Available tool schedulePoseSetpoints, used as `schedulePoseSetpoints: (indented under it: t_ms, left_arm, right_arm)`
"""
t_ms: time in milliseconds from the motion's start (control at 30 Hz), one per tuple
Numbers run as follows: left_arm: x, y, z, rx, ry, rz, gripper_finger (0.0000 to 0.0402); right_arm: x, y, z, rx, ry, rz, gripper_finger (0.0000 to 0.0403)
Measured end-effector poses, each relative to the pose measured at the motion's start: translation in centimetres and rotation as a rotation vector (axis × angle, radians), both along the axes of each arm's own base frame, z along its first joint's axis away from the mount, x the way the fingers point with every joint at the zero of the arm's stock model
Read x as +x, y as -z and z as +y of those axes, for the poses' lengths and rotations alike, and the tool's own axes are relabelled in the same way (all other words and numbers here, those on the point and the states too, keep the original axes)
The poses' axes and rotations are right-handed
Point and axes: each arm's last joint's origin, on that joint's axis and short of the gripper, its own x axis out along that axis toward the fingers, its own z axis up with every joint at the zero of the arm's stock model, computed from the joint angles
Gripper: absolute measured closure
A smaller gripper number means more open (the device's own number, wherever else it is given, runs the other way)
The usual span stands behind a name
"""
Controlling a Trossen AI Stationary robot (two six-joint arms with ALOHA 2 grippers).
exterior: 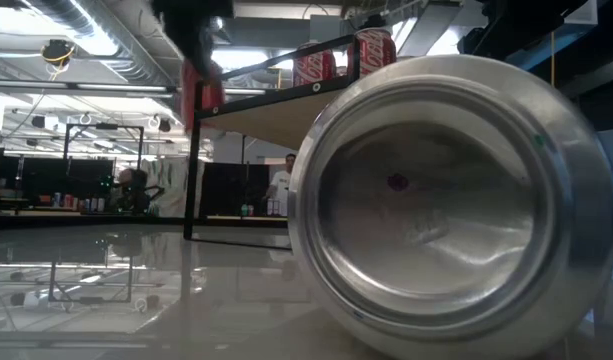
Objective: Place canned beverage on shelf
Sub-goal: Put the left red-black soda can on the shelf
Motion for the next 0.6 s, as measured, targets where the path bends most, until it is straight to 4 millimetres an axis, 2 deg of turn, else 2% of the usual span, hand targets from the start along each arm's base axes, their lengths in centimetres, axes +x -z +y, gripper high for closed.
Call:
schedulePoseSetpoints:
  t_ms: [300,433,600]
  left_arm:
    - [0.5,-6.0,-3.1,0.035,0.071,-0.208,0.0122]
    - [0.6,-7.1,-4.6,0.001,0.104,-0.259,0.0122]
    - [1.3,-7.3,-6.3,-0.041,0.140,-0.301,0.0122]
  right_arm:
    - [0.0,0.0,0.0,0.000,0.000,0.000,0.0015]
    - [0.0,0.0,0.0,0.000,0.000,0.000,0.0015]
    - [0.0,0.0,0.0,0.000,0.000,0.000,0.0015]
